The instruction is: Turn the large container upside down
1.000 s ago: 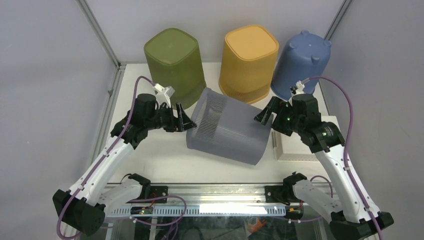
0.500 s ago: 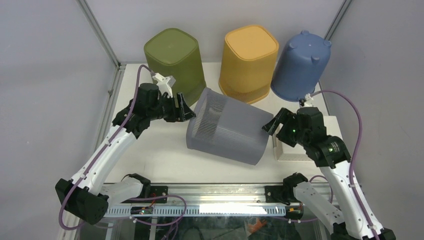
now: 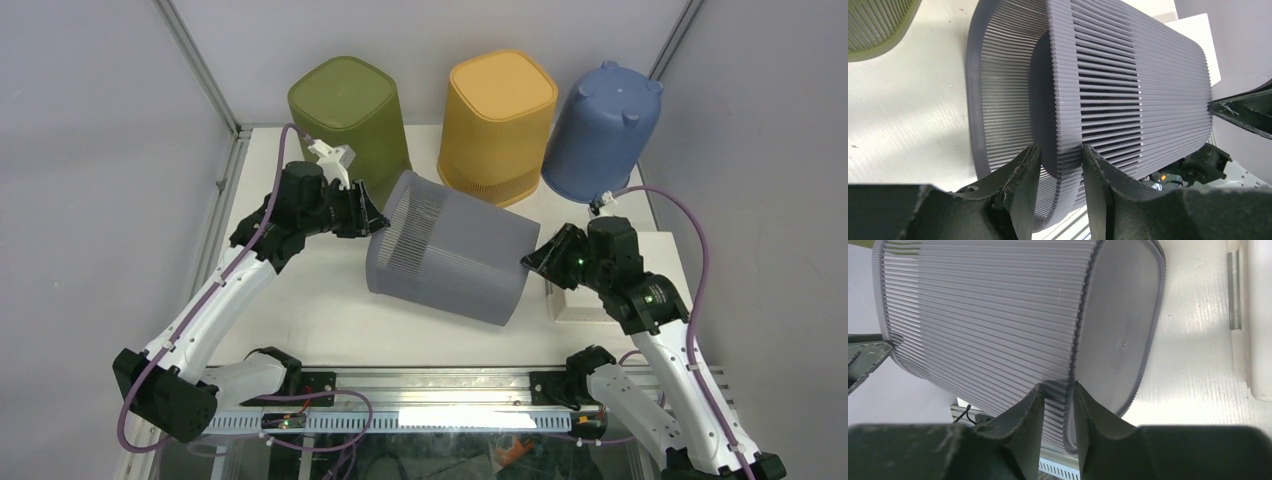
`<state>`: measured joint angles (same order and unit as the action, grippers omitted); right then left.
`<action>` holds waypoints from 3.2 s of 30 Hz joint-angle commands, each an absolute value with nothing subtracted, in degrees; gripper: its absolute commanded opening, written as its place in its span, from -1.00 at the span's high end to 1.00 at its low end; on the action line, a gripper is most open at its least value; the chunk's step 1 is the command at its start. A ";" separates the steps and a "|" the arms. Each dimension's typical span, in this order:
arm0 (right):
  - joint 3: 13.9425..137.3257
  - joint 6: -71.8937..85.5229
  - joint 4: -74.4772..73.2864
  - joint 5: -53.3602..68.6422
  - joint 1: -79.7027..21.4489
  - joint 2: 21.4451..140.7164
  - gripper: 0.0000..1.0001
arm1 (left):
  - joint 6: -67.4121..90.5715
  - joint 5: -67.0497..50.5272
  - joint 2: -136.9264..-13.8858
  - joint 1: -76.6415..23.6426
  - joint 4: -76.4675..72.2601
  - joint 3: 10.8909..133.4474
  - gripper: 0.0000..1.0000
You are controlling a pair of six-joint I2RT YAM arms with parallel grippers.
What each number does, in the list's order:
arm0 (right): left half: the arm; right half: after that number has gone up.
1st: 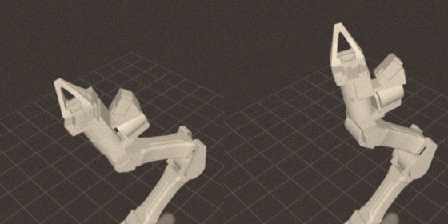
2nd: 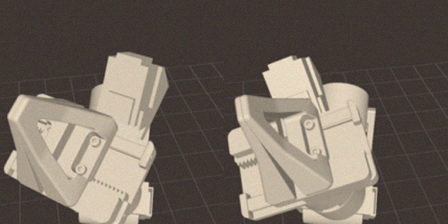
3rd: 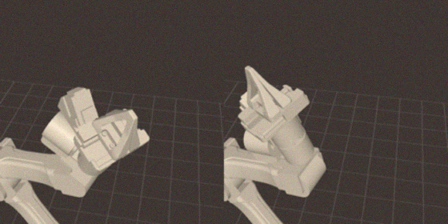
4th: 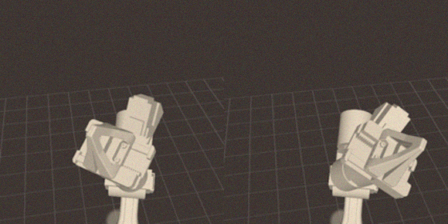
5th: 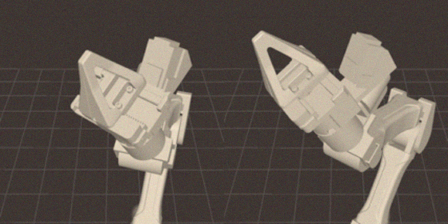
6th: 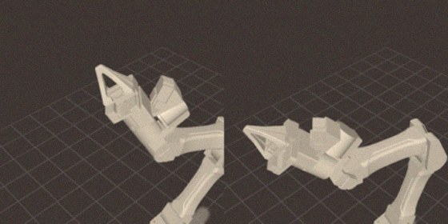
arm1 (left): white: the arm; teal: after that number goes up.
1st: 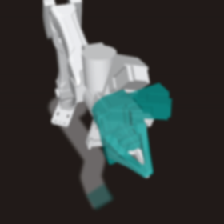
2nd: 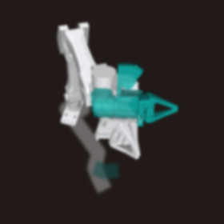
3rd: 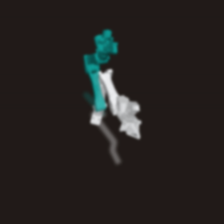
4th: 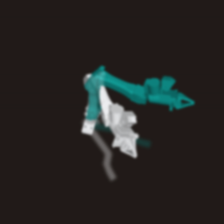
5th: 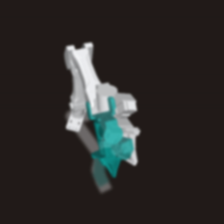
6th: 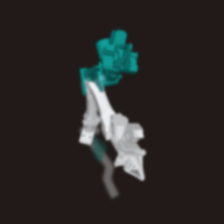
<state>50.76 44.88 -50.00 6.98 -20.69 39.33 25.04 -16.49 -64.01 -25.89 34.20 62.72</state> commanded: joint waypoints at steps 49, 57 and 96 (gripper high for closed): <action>48.13 44.78 -36.42 12.97 -19.86 42.72 -0.19 | 20.73 -2.44 -68.77 -26.04 31.73 65.19 0.34; 47.87 44.47 -36.57 12.99 -19.60 42.76 -0.14 | 21.36 0.26 -65.77 -26.04 31.73 68.88 0.11; 57.17 49.07 -25.60 24.05 -19.25 43.77 0.18 | 18.79 -7.94 -71.89 -26.02 31.36 63.64 0.19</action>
